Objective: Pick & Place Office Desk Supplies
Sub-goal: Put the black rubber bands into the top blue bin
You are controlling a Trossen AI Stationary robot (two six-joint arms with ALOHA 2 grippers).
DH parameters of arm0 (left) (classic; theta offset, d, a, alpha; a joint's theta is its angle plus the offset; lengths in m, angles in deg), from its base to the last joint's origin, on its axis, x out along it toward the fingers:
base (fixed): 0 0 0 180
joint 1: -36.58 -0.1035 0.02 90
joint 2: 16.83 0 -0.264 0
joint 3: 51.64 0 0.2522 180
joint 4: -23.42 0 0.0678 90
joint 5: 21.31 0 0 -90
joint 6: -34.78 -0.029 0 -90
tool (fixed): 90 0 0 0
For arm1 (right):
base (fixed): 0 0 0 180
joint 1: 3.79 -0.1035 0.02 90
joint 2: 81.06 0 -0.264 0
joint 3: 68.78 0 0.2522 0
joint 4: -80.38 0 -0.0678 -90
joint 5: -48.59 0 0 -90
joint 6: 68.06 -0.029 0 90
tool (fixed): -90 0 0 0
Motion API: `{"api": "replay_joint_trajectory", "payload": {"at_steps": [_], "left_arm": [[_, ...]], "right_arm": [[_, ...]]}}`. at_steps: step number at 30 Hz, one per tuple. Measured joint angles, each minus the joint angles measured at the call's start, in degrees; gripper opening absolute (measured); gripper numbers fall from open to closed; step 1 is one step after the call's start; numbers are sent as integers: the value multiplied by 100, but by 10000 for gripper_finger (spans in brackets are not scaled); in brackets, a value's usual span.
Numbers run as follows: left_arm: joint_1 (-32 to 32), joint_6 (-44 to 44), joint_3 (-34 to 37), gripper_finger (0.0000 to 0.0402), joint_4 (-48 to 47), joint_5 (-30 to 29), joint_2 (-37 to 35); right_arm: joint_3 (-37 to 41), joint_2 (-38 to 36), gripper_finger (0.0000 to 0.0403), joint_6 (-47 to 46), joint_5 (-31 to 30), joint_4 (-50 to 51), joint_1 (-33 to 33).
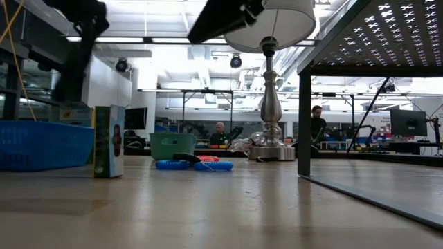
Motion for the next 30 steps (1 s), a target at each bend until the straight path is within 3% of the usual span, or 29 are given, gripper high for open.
{"api": "replay_joint_trajectory", "payload": {"at_steps": [6, 10, 15, 30], "left_arm": [[649, 69, 0, 1, -53, -6, -159], [952, 69, 0, 1, -53, -214, -250], [1129, 69, 0, 1, -55, -469, -263], [1148, 414, 0, 1, -447, -477, -254]], "right_arm": [[0, 0, 69, 1, 1065, -287, 0], [0, 0, 69, 1, 1458, -339, -2], [0, 0, 69, 3, 1446, -340, -2], [0, 0, 69, 3, 1429, -340, 0]]}}
